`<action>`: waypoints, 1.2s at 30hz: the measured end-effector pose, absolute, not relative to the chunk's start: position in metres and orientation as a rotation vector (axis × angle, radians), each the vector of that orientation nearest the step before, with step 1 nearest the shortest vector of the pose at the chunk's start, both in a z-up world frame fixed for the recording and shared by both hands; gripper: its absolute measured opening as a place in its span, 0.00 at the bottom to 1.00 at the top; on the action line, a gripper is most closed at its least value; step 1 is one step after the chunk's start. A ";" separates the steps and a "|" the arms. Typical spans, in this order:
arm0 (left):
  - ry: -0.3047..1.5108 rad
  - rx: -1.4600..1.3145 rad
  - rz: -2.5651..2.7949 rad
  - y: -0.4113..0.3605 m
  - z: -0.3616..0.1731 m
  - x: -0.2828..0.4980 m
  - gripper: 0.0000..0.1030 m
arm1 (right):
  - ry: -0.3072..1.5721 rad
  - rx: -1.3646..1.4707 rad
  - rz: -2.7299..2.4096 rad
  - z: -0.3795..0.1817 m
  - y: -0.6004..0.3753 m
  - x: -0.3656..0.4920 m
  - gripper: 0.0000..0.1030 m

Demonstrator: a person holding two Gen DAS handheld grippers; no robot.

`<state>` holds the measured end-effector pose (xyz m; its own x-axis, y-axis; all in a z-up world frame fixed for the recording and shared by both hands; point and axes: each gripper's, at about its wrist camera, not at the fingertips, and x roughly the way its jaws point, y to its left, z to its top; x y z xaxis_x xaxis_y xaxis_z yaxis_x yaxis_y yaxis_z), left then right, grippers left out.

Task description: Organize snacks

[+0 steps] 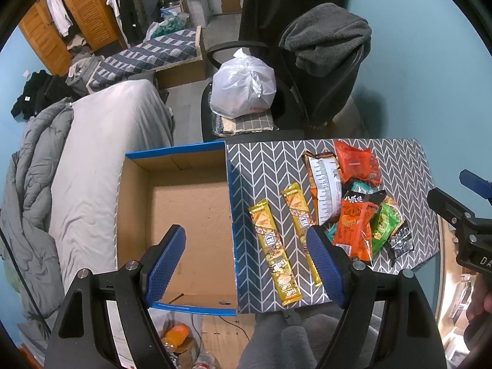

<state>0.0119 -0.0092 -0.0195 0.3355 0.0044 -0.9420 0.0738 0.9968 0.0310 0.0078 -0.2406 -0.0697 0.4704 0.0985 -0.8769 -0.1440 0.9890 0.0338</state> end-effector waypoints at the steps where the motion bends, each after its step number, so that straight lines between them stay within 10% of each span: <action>1: 1.229 0.072 -0.046 -0.010 -0.020 0.012 0.80 | 1.072 -0.048 0.149 -0.070 -0.241 0.008 0.98; 36: 1.253 0.076 -0.046 -0.017 -0.030 0.015 0.80 | 1.097 -0.048 0.160 -0.070 -0.240 0.020 0.98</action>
